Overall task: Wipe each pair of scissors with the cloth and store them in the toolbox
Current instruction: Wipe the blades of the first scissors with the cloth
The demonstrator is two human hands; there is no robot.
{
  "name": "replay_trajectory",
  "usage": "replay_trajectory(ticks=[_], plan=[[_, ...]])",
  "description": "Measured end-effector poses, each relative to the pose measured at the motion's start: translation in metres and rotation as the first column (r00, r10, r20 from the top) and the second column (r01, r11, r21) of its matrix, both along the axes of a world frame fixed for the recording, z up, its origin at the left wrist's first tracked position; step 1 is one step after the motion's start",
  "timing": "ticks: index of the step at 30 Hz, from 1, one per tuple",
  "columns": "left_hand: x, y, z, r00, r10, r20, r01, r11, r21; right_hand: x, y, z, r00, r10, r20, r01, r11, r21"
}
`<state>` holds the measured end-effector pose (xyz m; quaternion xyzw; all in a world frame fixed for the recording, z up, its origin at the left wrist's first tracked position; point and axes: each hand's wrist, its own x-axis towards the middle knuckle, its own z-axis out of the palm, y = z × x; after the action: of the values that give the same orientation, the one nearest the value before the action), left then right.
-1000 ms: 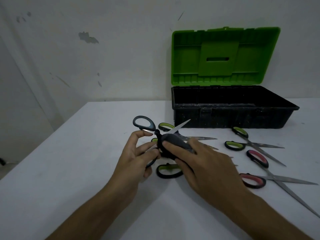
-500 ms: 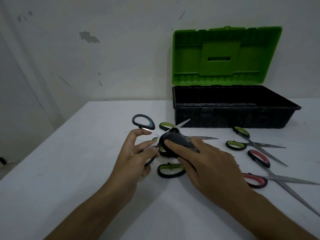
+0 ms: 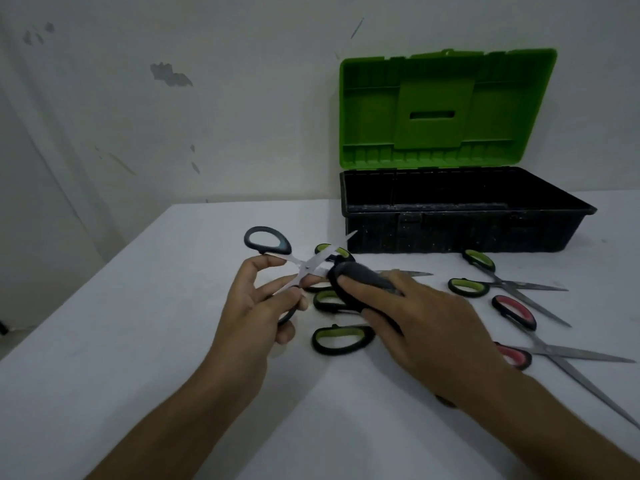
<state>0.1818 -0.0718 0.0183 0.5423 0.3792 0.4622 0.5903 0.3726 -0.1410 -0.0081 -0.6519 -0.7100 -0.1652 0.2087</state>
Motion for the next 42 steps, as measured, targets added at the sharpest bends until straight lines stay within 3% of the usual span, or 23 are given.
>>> replay_trajectory(ticks=[5, 8, 11, 14, 18, 21, 25, 30, 32, 35, 38, 42], plan=[[-0.003, 0.005, 0.000, 0.999, 0.031, -0.019, -0.032, 0.999, -0.013, 0.024, -0.004, 0.006, 0.994, -0.079, -0.070, 0.084, 0.993, 0.082], [0.001, 0.001, -0.002, 0.999, -0.014, -0.043, 0.014, 1.000, 0.002, 0.012, -0.005, 0.012, 0.998, 0.040, -0.039, -0.034, 0.987, 0.155], [0.003, -0.001, -0.003, 1.000, -0.007, -0.007, 0.007, 1.000, 0.001, 0.001, -0.006, 0.010, 0.987, 0.161, 0.032, -0.163, 0.981, 0.108], [0.000, -0.002, 0.002, 0.998, 0.022, 0.063, -0.023, 1.000, 0.015, 0.007, -0.002, 0.002, 0.997, 0.078, 0.022, -0.079, 0.996, 0.036], [-0.007, 0.004, 0.006, 0.995, 0.072, 0.075, -0.074, 0.997, 0.021, 0.027, -0.002, 0.004, 0.993, -0.046, -0.110, 0.061, 0.988, 0.140], [-0.006, 0.005, 0.004, 0.997, 0.074, 0.037, -0.075, 0.997, 0.035, 0.027, -0.004, 0.007, 0.989, -0.009, -0.146, 0.039, 0.979, 0.201], [-0.001, 0.000, 0.002, 0.999, 0.014, 0.039, -0.015, 0.999, 0.036, 0.010, -0.002, 0.004, 0.997, 0.030, -0.074, -0.019, 0.991, 0.136], [-0.006, 0.006, 0.001, 0.997, 0.010, 0.073, -0.008, 1.000, -0.028, 0.024, 0.000, 0.010, 0.987, -0.080, -0.141, 0.099, 0.985, 0.138], [-0.005, 0.008, -0.001, 0.999, 0.003, 0.036, -0.002, 1.000, -0.027, 0.029, -0.002, 0.011, 0.987, -0.075, -0.143, 0.099, 0.981, 0.165], [-0.001, 0.007, -0.006, 0.998, -0.029, -0.047, 0.028, 0.999, -0.017, 0.025, -0.003, 0.011, 0.996, 0.047, -0.080, -0.028, 0.975, 0.222], [0.004, 0.000, -0.008, 0.989, -0.101, -0.108, 0.105, 0.994, 0.036, 0.016, -0.005, 0.013, 0.992, 0.127, -0.014, -0.122, 0.978, 0.171], [0.004, -0.004, -0.005, 0.985, -0.129, -0.114, 0.138, 0.987, 0.077, 0.021, 0.000, 0.007, 0.999, 0.040, -0.017, -0.038, 0.996, 0.082]])
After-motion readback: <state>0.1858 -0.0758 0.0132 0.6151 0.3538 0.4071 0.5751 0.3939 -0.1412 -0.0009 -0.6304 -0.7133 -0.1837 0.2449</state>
